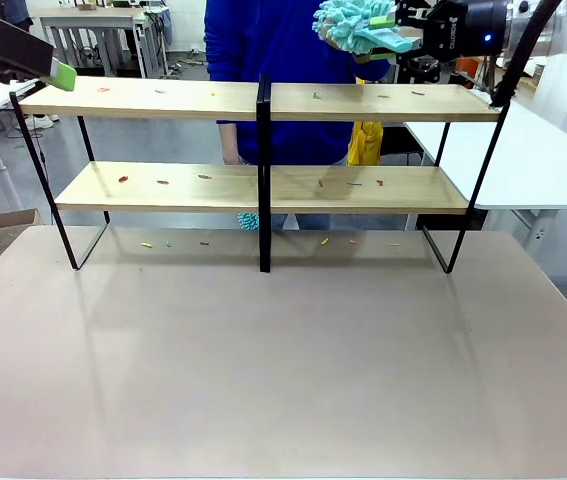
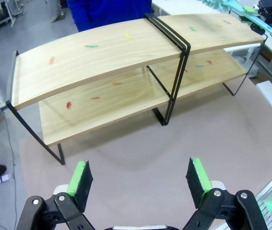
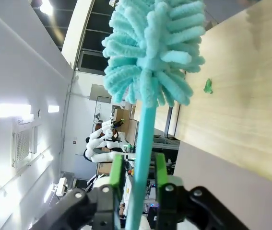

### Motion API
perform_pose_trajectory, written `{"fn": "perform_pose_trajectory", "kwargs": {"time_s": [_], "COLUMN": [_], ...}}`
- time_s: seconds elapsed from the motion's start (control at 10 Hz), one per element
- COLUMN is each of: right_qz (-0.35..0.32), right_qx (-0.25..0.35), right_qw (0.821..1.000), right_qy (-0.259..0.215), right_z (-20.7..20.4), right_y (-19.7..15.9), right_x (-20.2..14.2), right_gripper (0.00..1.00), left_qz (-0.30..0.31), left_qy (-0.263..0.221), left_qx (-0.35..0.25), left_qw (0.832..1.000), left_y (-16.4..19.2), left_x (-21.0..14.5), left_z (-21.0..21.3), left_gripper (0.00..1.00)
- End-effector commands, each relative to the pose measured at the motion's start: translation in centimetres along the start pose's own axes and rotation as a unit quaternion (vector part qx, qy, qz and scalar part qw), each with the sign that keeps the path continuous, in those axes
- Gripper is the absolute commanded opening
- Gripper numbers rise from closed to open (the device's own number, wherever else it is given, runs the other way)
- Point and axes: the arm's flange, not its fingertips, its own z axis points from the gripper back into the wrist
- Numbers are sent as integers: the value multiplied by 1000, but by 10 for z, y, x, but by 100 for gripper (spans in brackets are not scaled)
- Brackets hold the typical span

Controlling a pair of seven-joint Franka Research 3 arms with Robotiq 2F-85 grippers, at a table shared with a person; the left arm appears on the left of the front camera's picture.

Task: Clean the shelves.
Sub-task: Pick up the Duster when the human hands it over.

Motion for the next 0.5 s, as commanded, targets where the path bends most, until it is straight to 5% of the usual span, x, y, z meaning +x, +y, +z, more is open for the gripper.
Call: {"fn": "perform_pose_trajectory", "kwargs": {"time_s": [0.0, 0.4], "right_qz": [17, 20], "right_qx": [9, 10], "right_qw": [1000, 1000], "right_qy": [-15, -5], "right_z": [0, 6], "right_y": [-1, -1], "right_x": [3, 2], "right_gripper": [0, 0], "left_qz": [-1, -1], "left_qy": [0, 0], "left_qx": [2, 2], "left_qw": [1000, 1000], "left_y": [0, 0], "left_x": [0, 0], "left_z": [2, 2], "left_gripper": [100, 100]}}
